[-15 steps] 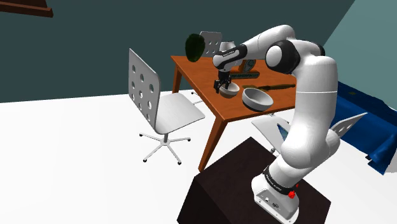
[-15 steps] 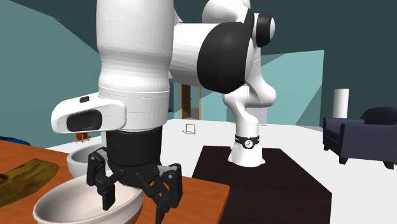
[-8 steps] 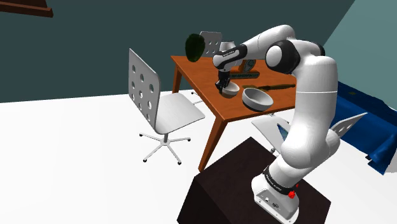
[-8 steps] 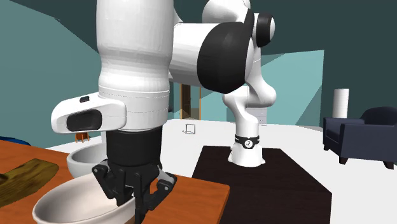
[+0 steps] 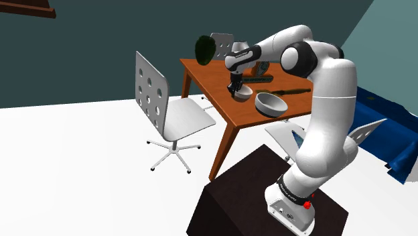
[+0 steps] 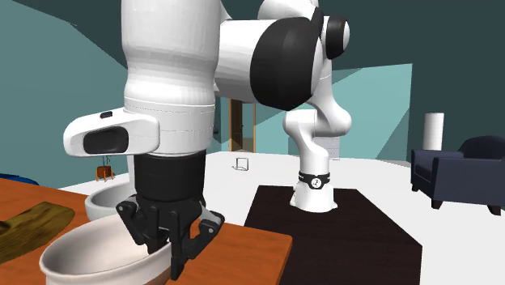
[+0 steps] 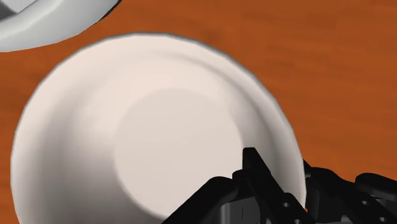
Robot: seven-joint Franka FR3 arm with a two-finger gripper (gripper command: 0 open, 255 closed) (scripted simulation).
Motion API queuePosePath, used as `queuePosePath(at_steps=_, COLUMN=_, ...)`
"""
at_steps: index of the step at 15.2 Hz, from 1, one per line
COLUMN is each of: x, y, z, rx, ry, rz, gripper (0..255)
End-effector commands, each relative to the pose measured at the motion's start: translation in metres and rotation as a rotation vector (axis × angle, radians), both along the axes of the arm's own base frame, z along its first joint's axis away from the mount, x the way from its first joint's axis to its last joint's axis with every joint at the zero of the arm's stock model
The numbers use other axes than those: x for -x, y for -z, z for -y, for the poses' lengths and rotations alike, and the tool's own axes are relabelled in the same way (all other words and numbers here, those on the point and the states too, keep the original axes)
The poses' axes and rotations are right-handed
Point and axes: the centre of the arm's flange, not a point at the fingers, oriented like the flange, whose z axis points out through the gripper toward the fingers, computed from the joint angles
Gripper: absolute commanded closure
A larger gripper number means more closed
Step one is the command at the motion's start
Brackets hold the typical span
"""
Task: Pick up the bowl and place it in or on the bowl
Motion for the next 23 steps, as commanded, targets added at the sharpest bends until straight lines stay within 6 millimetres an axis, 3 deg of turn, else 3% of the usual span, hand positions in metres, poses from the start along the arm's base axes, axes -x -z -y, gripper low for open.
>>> queuePosePath(at_steps=1, x=0.0, y=-0.01, z=-0.001, rx=0.0, ry=0.0, rz=0.0, gripper=255)
queuePosePath(at_steps=23, x=0.0, y=-0.126, z=-0.001, rx=0.0, ry=0.0, rz=0.0, gripper=255)
